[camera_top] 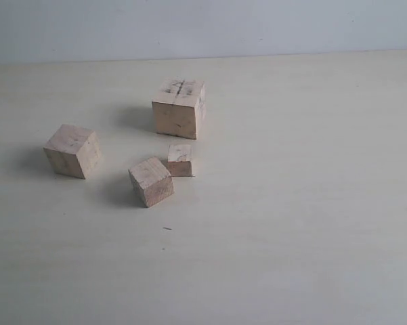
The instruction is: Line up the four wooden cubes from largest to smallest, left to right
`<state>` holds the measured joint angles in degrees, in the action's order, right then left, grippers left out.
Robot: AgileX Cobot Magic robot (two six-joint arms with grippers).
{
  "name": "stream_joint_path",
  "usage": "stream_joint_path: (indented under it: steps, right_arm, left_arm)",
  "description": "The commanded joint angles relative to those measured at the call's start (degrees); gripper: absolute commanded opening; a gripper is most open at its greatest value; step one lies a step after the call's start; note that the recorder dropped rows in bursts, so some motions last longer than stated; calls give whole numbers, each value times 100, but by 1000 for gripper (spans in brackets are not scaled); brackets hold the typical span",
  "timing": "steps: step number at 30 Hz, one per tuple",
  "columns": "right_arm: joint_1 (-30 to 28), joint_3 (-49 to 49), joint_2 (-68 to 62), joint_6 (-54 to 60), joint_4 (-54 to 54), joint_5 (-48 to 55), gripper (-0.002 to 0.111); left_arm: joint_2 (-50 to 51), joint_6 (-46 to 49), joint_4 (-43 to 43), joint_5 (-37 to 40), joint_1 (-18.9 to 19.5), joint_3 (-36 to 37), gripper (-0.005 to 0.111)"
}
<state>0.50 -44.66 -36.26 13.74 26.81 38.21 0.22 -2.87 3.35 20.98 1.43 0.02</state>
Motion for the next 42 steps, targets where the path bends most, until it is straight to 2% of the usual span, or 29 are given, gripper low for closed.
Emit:
stream_joint_path:
  steps: [1, 3, 5, 14, 20, 25, 28, 32, 35, 37, 40, 42]
  right_arm:
    - [466, -93, -1094, 2067, 1474, 1888, 0]
    - [664, -93, -1529, 2254, 1642, 2425, 0]
    - [802, -93, -1922, 2243, 1728, 2527, 0]
    - [877, -93, -2724, 2245, 2909, 1224, 0]
    - [885, -154, -3134, 3929, 4180, 889, 3]
    - [1345, -492, -3778, 4070, 4131, 855, 25]
    - [1781, -790, -4227, 4650, 3975, 835, 41]
    - [2252, -1395, -4767, 5546, 3255, 630, 51]
    - [2345, -1767, -5149, 5375, 2551, -76, 60]
    - [2345, -1946, -5438, 5574, 2296, -486, 70]
    - [2345, -2139, -5868, 5585, 2209, -927, 87]
    - [2345, -2289, -6120, 5585, 2252, -985, 94]
  left_arm:
    - [-22, -19, -27, -36, -36, -2, 0]
    - [-22, -19, -27, -36, -36, -2, 0]
    - [-22, -19, -27, -36, -36, -2, 0]
    - [-22, -19, -27, -36, -36, -2, 0]
    - [-22, -19, -27, -36, -36, -2, 0]
    - [-22, -19, -27, -36, -36, -2, 0]
    - [-22, -19, -27, -36, -36, -2, 0]
    - [-22, -19, -27, -36, -36, -2, 0]
    - [-22, -19, -27, -36, -36, -2, 0]
    - [-22, -19, -27, -36, -36, -2, 0]
    - [-22, -19, -27, -36, -36, -2, 0]
    - [-22, -19, -27, -36, -36, -2, 0]
